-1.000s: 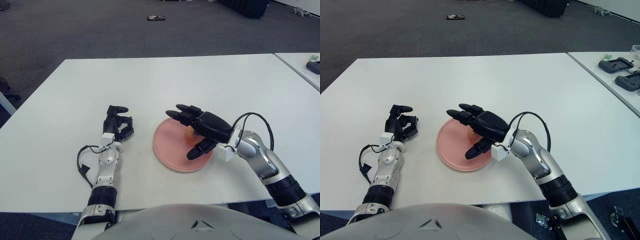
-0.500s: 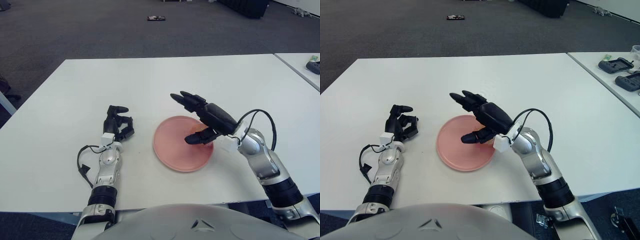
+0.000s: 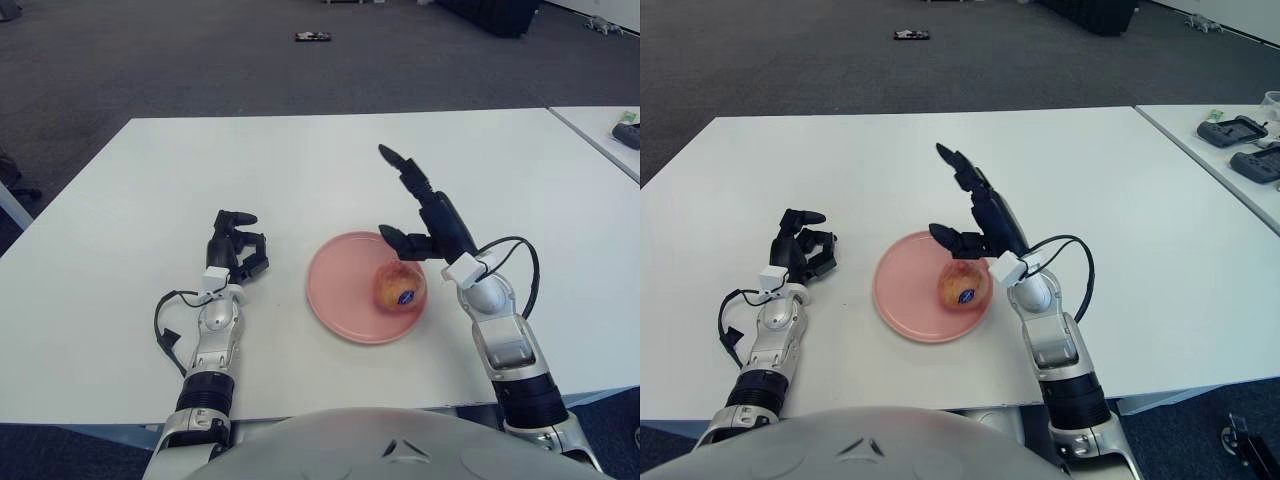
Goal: Put the apple into the plate.
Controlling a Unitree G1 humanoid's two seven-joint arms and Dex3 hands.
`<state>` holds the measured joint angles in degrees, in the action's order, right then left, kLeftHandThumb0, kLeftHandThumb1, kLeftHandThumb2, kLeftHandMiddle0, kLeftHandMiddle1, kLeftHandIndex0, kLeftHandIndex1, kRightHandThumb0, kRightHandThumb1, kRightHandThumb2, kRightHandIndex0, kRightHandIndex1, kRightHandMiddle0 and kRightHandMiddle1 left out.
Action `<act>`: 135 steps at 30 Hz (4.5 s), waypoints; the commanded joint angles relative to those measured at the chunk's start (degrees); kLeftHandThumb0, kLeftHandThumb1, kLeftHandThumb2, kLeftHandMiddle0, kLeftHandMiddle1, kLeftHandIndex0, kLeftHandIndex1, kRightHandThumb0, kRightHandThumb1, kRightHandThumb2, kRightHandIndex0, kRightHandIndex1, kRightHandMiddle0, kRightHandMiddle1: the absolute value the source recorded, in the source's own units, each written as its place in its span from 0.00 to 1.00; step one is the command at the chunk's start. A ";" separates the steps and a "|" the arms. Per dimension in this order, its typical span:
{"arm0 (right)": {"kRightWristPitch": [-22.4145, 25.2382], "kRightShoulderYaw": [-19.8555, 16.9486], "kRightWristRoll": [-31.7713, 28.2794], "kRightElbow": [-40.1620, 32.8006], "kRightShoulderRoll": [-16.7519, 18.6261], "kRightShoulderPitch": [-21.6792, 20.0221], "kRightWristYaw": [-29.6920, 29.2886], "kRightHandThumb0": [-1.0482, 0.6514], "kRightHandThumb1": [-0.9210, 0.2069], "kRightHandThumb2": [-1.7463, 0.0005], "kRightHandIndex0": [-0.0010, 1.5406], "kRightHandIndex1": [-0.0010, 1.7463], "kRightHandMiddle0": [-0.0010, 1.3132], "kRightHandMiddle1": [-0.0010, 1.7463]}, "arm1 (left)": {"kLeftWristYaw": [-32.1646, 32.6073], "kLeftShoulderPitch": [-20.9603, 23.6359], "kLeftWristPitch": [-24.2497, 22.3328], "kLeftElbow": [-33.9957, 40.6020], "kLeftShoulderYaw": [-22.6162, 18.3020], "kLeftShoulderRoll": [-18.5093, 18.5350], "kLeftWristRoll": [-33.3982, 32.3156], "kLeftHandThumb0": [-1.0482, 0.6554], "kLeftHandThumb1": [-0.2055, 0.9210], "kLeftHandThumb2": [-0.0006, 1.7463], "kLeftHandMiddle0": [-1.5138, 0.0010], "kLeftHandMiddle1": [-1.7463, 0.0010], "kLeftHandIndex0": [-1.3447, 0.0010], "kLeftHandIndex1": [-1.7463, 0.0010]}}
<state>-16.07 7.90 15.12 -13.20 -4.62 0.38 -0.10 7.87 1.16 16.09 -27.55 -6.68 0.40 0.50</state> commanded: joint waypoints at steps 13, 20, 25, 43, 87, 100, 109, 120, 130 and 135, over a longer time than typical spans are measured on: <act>-8.47 -9.18 -5.65 14.63 9.87 -0.50 -15.56 0.36 0.02 0.60 0.18 0.53 0.13 0.89 | -2.66 -1.81 2.37 -4.65 0.61 0.13 -0.34 0.61 0.62 0.62 0.64 0.07 0.79 0.00; -5.83 -9.72 -2.31 16.20 11.84 0.80 -20.87 0.41 0.02 0.68 0.27 0.58 0.16 0.99 | -3.33 -1.51 3.02 -5.46 0.48 0.21 -0.60 0.61 0.61 0.63 0.64 0.08 0.78 0.00; -4.37 -10.39 -1.02 20.04 10.73 0.67 -22.59 0.41 0.08 0.63 0.32 0.61 0.19 1.00 | -2.54 -1.15 2.88 -5.92 0.43 0.35 0.07 0.61 0.60 0.64 0.64 0.06 0.78 0.00; -4.88 -12.45 -3.30 31.36 5.52 0.66 -19.55 0.40 0.17 0.54 0.38 0.67 0.24 1.00 | -2.05 -0.97 2.62 -5.92 0.51 0.47 0.44 0.61 0.59 0.65 0.65 0.04 0.78 0.00; 1.20 -8.58 -2.68 33.66 -2.22 1.47 -10.55 0.41 0.07 0.63 0.37 0.64 0.18 1.00 | -0.43 -3.70 -1.84 0.80 0.14 -0.23 0.26 0.61 0.66 0.57 0.65 0.12 0.79 0.00; -2.72 -8.10 -2.77 35.74 -1.76 0.56 -11.41 0.41 0.07 0.63 0.37 0.65 0.18 1.00 | -0.04 -5.29 -4.12 4.01 0.05 -0.31 0.55 0.61 0.68 0.56 0.66 0.10 0.80 0.00; -0.79 -8.20 -3.21 34.40 -1.62 1.16 -11.05 0.41 0.06 0.65 0.36 0.65 0.18 1.00 | -0.45 -5.97 -4.61 4.98 0.11 0.01 0.62 0.61 0.67 0.57 0.65 0.11 0.80 0.00; -2.49 -8.41 -3.34 34.42 -0.88 1.25 -12.18 0.41 0.05 0.65 0.38 0.66 0.18 1.00 | -0.63 -6.19 -4.71 5.24 -0.03 0.22 0.45 0.61 0.66 0.57 0.64 0.12 0.79 0.00; -1.45 -8.33 -3.15 33.07 -0.68 1.83 -12.45 0.41 0.05 0.66 0.37 0.64 0.17 1.00 | -0.87 -6.20 -4.35 5.15 0.07 0.37 0.48 0.61 0.66 0.57 0.64 0.13 0.80 0.00; -0.84 -8.35 -3.33 32.61 -0.64 2.02 -12.23 0.41 0.04 0.66 0.37 0.64 0.17 1.00 | -1.19 -6.21 -4.73 5.30 0.12 0.43 0.31 0.61 0.67 0.56 0.64 0.13 0.80 0.00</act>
<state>-19.17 -0.85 11.93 18.87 -5.67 1.19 -13.14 7.07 -2.97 13.42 -20.44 -6.48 0.50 0.81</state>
